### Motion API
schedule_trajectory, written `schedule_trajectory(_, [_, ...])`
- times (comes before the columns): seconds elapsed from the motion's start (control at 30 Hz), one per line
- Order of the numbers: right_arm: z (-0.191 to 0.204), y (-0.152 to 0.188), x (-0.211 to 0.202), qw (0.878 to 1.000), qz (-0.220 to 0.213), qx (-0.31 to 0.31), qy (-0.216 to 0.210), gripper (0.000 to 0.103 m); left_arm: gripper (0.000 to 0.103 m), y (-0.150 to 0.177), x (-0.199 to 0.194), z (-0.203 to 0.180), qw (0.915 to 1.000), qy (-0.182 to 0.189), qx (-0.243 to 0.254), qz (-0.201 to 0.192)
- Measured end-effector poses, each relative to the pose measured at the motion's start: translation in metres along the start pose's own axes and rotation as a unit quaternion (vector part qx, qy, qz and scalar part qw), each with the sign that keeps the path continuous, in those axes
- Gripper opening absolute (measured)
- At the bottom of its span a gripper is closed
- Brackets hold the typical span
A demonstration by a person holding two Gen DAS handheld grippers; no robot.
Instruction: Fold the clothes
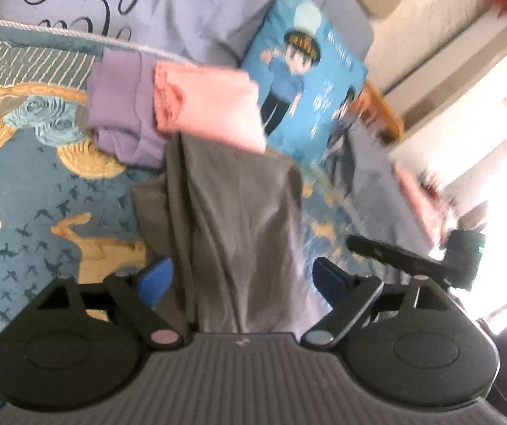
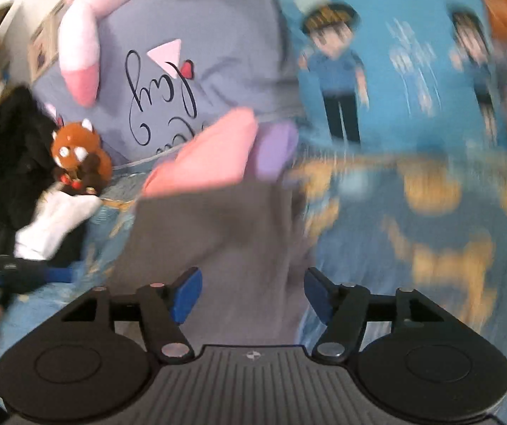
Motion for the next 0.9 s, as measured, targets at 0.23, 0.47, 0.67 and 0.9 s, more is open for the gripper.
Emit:
schedule_trajectory(0.23, [-0.022,0.092,-0.028,0.976,-0.015,0.219,0.001,0.063,0.09,0.068,0.023,0.011,0.991,-0.012,-0.132,0.021])
schedule_trajectory(0.47, [-0.02,0.124,-0.014,0.933,-0.049,0.355,-0.022,0.083,0.093,0.14,0.047,0.03,0.9281,0.046,-0.369,-0.017])
schedule_trajectory(0.67, [-0.017,0.12,-0.007,0.906,-0.098,0.411,-0.021,0.096,0.093,0.163,0.06,0.043,0.8924,0.054,-0.44,-0.085])
schedule_trajectory(0.9, [-0.018,0.117,0.008,0.893,-0.111,0.436,0.001,0.083,0.074,0.161,0.064,0.05,0.8845,0.021,-0.439,-0.157])
Point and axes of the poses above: each gripper's, at about its wrist camera, not at the fingertips, and x roughly the way its jaws point, z to its left, y to its underside, the point moved 4 cm from there along x, roughly the way its jaws point, and after that the axes turned 6 degrees about -z, right-handed, at the moved point
